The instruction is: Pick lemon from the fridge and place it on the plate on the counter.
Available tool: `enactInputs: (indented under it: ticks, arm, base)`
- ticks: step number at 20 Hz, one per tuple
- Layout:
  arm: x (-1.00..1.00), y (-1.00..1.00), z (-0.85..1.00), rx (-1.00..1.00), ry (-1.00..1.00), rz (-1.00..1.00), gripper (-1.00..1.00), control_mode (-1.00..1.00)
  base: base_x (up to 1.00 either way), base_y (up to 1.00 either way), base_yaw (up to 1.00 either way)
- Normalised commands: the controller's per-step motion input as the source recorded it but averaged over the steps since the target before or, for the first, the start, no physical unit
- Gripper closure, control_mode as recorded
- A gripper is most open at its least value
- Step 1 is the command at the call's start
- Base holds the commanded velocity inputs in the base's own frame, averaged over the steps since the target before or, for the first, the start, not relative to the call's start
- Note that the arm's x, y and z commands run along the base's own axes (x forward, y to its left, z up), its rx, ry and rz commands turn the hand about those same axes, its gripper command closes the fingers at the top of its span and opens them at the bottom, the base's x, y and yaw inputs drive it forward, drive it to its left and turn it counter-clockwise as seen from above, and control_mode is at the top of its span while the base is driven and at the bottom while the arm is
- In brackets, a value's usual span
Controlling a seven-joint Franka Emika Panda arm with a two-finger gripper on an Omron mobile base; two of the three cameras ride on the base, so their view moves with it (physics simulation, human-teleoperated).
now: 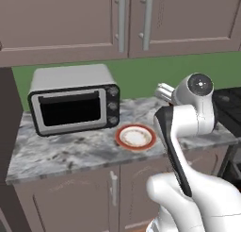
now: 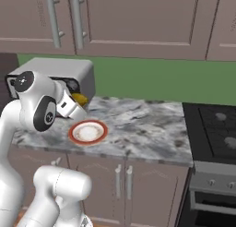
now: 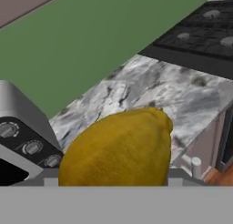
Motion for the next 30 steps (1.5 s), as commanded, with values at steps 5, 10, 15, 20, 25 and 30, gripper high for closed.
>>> enactInputs:
  ticks: [5,10,15,20,25,30]
  arm:
    - [0.00,0.00,0.00,0.00,0.00,0.00,1.00,1.00]
    - [0.00,0.00,0.00,0.00,0.00,0.00,1.00,1.00]
    - [0.00,0.00,0.00,0.00,0.00,0.00,1.00,1.00]
    - [0.00,0.00,0.00,0.00,0.00,0.00,1.00,1.00]
    - [0.00,0.00,0.00,0.00,0.00,0.00,1.00,1.00]
    - [0.04,0.00,-0.19,0.00,0.00,0.17,1.00,-1.00]
  base:
    - [0.42,-0.08,0.22]
    - [0.34,-0.08,0.21]
    - [0.33,-0.08,0.21]
    - [0.35,-0.07,0.22]
    - [0.18,-0.01,0.18]
    - [0.02,0.00,0.04]
